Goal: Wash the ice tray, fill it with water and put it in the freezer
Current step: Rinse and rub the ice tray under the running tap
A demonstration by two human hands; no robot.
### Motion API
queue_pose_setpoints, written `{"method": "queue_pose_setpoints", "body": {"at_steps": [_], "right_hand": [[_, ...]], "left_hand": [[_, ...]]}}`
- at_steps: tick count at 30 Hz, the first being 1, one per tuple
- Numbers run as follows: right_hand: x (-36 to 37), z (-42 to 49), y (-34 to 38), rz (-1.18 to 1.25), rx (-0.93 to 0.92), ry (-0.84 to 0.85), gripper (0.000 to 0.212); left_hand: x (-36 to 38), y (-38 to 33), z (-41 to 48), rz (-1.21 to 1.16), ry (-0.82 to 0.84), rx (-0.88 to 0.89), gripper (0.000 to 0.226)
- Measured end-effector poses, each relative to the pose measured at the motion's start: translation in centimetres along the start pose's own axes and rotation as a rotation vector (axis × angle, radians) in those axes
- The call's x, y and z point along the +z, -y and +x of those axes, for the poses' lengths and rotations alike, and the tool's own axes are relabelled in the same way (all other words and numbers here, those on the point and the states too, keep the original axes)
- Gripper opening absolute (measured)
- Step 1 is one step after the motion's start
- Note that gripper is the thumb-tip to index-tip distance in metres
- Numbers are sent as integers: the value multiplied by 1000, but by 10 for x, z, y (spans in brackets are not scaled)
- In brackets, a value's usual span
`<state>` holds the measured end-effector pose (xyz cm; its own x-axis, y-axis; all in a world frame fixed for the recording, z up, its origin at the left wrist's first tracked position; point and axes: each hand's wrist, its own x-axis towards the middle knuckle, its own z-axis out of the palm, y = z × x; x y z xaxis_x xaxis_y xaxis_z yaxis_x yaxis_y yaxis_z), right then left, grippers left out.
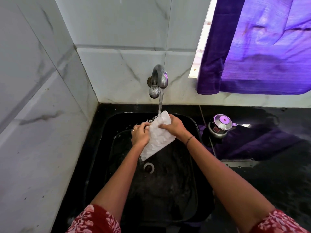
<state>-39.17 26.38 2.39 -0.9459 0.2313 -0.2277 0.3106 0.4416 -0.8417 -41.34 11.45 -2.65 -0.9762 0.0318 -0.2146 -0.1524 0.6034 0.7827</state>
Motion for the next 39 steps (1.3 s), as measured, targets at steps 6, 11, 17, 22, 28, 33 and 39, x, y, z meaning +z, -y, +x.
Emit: {"method": "queue_pose_setpoints", "body": {"at_steps": [6,11,17,22,28,33,39], "right_hand": [[-21,10,-8,203,77,67,35],[-34,14,-6,304,129,203,34],[-29,31,-4,130,83,136,54],[-11,42,-3,-521,-127,-88,64],[31,21,-10,-890,-159,-191,72],[55,0,-16,-984,-147,-207,76],[108,-29,-19,-1052,-328,-143,77]], "left_hand": [[-7,46,6,-392,15,-459,43],[-11,60,-12,-798,162,-592,36],[-18,62,-12,-951,135,-570,33],[-20,60,-15,-1085,34,-483,40],[-14,58,-18,-1080,-64,-494,41],[-11,68,-21,-1057,-95,-521,43],[-6,55,-27,-1092,-120,-494,33]]}}
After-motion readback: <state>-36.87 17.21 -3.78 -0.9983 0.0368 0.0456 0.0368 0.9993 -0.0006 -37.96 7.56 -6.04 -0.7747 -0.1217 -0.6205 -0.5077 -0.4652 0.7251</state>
